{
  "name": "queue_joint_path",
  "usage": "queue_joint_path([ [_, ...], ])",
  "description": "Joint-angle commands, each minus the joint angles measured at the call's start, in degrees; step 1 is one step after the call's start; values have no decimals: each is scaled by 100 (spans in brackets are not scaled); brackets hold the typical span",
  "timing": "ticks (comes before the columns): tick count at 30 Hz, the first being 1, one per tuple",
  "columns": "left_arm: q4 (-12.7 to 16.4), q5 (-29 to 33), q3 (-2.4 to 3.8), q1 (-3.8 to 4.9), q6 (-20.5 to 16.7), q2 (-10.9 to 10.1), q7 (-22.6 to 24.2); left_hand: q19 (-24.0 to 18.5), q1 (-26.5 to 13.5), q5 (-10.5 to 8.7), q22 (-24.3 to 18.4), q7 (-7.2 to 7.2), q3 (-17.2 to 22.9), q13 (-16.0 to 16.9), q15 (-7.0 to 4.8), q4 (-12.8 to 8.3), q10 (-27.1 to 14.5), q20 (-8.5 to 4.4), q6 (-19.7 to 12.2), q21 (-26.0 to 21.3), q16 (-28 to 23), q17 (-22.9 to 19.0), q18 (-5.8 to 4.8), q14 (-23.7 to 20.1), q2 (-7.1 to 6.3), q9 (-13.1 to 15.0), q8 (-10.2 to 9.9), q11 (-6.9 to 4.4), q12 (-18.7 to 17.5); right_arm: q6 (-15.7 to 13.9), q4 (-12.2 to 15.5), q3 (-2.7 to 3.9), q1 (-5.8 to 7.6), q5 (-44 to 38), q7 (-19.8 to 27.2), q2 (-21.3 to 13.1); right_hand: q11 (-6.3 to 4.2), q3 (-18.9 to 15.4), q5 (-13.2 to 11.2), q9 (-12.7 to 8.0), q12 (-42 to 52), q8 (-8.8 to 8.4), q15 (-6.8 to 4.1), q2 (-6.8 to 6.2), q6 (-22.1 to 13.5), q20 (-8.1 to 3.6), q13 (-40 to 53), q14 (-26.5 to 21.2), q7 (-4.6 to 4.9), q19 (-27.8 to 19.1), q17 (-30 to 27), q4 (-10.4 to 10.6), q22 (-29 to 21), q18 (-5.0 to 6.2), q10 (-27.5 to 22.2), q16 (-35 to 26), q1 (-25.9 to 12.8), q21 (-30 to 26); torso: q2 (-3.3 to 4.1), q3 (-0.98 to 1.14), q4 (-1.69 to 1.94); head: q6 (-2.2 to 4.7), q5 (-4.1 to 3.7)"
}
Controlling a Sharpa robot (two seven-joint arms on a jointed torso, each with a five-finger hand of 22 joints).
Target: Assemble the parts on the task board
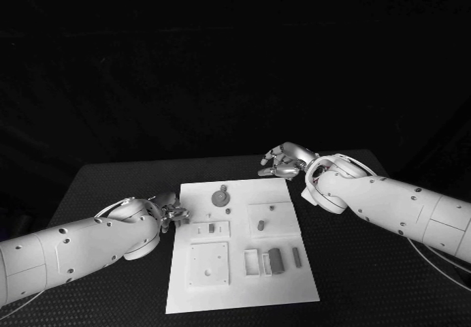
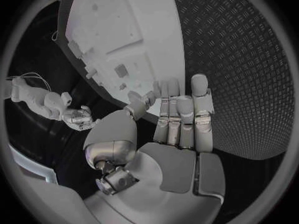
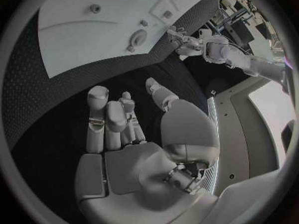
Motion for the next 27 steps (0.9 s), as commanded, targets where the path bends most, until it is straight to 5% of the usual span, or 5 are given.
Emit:
queue_joint_path([
  [1,-31,68,5,2,-315,18,183,-1,62,-30,117,50,-1,-5,-24,31,-25,-22,-9,10,-20,6,157,8,19,10,14,14,31,58,5,1,-3,4,30,0,-3,-9,23,6,32,-17,27,11,-56,-24,-7,-10,88,0,9,28,105,364,-33,-32,-46,-20,1,-1,-1,8,4],
  [12,-125,632,15,3,-673,17,548,-8,250,-36,114,65,-29,-10,-14,117,-63,-11,-52,-3,-63,15,167,8,-163,31,13,24,47,69,1,1,-3,12,30,6,-2,-10,23,6,32,-18,27,10,-58,-23,-8,-10,88,-1,9,28,105,364,-34,-33,-46,-21,2,4,-4,43,13],
  [19,-279,2321,126,3,-960,55,1355,-48,518,-37,117,85,-65,-18,4,192,-120,6,-108,-25,-91,36,168,-25,-263,49,2,43,52,83,-10,-4,-3,110,36,29,-2,-8,23,6,31,-19,28,1,-60,-23,-9,-14,88,-6,10,8,106,364,-38,-35,-26,-22,2,0,-6,95,13],
  [27,-353,4174,161,5,-953,66,2292,-168,827,-30,122,141,-206,-25,58,85,-256,55,-230,-63,-133,58,158,-145,-278,56,-44,97,36,73,135,-15,-14,209,57,42,1,-9,23,4,28,-25,31,-11,-71,-21,-11,-24,91,-17,11,-38,107,364,-53,-41,11,-25,4,-2,-3,154,9],
])
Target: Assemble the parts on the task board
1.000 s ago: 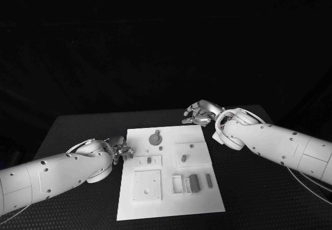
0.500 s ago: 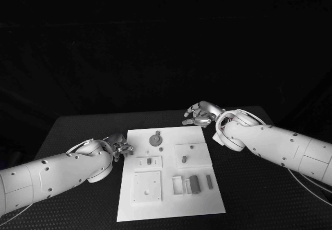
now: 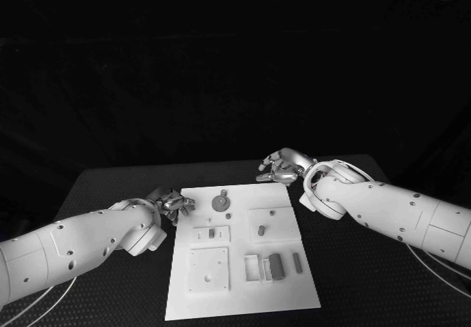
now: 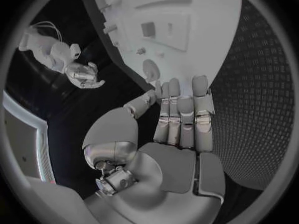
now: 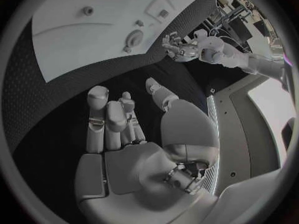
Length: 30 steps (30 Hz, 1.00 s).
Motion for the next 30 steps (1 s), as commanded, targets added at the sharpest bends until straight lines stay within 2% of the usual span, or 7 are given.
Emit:
queue_joint_path([
  [1,-1,1765,8,3,-114,10,985,-96,230,37,122,31,-76,-12,28,-61,-111,23,-104,-52,-66,3,155,-101,94,8,-31,24,-3,62,98,-8,-14,101,59,11,1,-10,23,4,28,-26,31,-14,-52,-31,-6,-26,111,-10,8,-48,107,363,-55,-20,18,-26,2,-5,1,43,-7],
  [4,14,2493,10,3,32,3,1302,-152,308,36,122,47,-127,-12,53,-97,-159,47,-142,-74,-89,2,151,-153,102,11,-44,47,-7,55,195,-22,-30,163,77,20,4,-12,23,5,26,-26,34,-23,-53,-27,-7,-36,113,-21,8,-83,107,363,-66,-25,43,-31,0,-5,1,82,-1],
  [7,65,2971,10,3,136,-3,1484,-259,351,38,120,55,-197,-10,77,-126,-188,78,-163,-117,-151,-26,136,-249,112,16,-49,68,-3,22,277,-50,-44,184,103,35,6,-13,23,6,24,-25,36,-32,-52,-21,-8,-50,114,-37,6,-125,106,363,-80,-34,73,-38,-2,-6,1,119,11],
  [14,210,3666,9,2,246,-10,1794,-350,384,37,122,49,-285,-8,97,-151,-222,98,-191,-147,-185,-60,119,-322,132,18,-60,87,-2,-75,518,-179,-105,250,111,135,11,-23,23,9,20,-23,41,-47,-49,4,-7,-92,119,-83,-2,-246,103,363,-120,-67,142,-65,-2,-7,2,252,35],
  [21,304,3980,9,1,247,-5,1984,-384,465,39,125,51,-345,-11,115,-237,-272,110,-240,-151,-185,-80,122,-361,135,15,-82,106,-13,-226,652,-261,-160,505,9,275,14,-37,23,12,12,-19,44,-54,-43,22,-7,-125,122,-117,-10,-292,97,363,-159,-94,144,-90,-2,-10,5,309,33],
  [30,388,4085,9,1,239,13,2146,-403,505,44,124,43,-359,-8,120,-268,-276,118,-240,-156,-188,-91,120,-382,131,19,-81,109,-7,-611,647,-282,-238,543,-237,552,24,-51,23,16,-13,-18,55,-129,-44,51,-6,-210,131,-200,-25,-343,87,363,-261,-148,116,-158,-1,-7,5,348,19],
])
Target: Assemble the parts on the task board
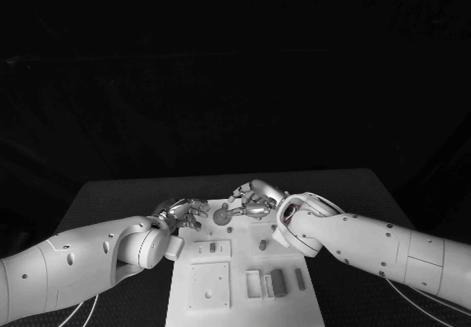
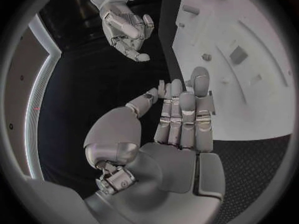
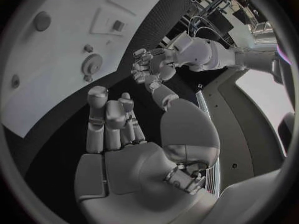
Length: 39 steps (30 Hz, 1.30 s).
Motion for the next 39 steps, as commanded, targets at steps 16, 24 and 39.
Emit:
queue_joint_path([
  [16,178,199,6,2,339,42,392,-62,100,21,127,-2,-29,3,-33,-68,-27,10,-26,-31,-30,-16,124,-110,65,14,-14,7,0,-761,-173,-91,-68,-119,-591,409,-1,50,23,45,28,34,-9,-272,84,23,10,-80,22,-79,-5,108,89,363,-122,-30,-94,-88,4,0,1,33,-45],
  [24,232,125,5,2,380,58,373,-72,103,21,128,2,-45,3,-30,-77,-29,13,-26,-31,-28,-19,122,-121,71,13,-17,9,1,-768,-190,-98,-83,-144,-577,508,-37,79,23,114,50,124,-43,-300,210,13,13,-70,-17,-59,4,169,100,363,-125,-9,-96,-83,4,6,0,37,-50],
  [39,242,104,5,2,342,70,387,-77,111,21,131,5,-62,4,-29,-88,-33,13,-27,-27,-19,-20,121,-127,80,11,-21,10,2,-716,-167,-130,-112,-241,-567,563,-126,66,23,309,70,306,-129,-302,429,0,5,-55,-110,-39,13,147,112,363,-108,10,-54,-65,2,7,-3,21,-40],
])
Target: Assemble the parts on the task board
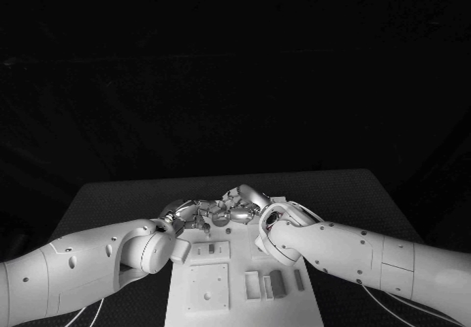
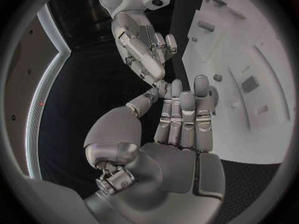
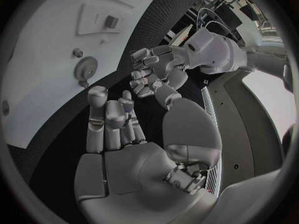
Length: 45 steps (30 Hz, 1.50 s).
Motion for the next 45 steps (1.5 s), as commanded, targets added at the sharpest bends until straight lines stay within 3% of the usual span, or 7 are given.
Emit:
queue_joint_path([
  [1,16,-53,5,3,88,10,90,-18,95,20,132,-12,-3,3,-40,-23,-32,-8,17,-27,-18,-10,121,-77,63,6,19,9,2,2,10,-3,-6,-129,-3,15,-38,-21,23,33,20,37,-60,-49,70,-26,-1,-4,6,22,6,-10,112,364,5,10,18,-8,0,2,-3,-5,0],
  [22,37,-129,3,3,166,22,25,-11,113,21,136,-11,-25,4,-41,-40,-33,-11,21,-11,6,-7,124,-73,74,3,14,8,5,-270,-77,-7,-28,-286,-97,104,-235,-45,24,550,16,369,-251,169,461,-50,-53,109,-200,108,-8,-175,107,364,155,-9,84,34,0,1,-1,-25,7],
  [28,37,-143,3,3,165,22,17,-8,118,21,137,-11,-31,4,-42,-44,-33,-12,23,-5,15,-6,125,-70,75,2,13,7,6,-268,-83,-7,-28,-289,-98,108,-282,-14,24,717,4,447,-294,291,556,-55,-68,135,-248,126,-11,-262,107,364,195,-25,154,38,-1,3,-3,-28,7],
  [45,37,-163,3,3,211,17,-18,-7,127,21,137,-11,-38,4,-43,-50,-36,-13,24,1,26,-5,127,-68,76,0,10,7,6,-315,-135,-14,-30,-385,-130,127,-335,115,25,998,-17,516,-346,458,648,-52,-83,173,-305,150,-9,-440,107,364,246,-50,304,43,0,3,1,-32,-6],
])
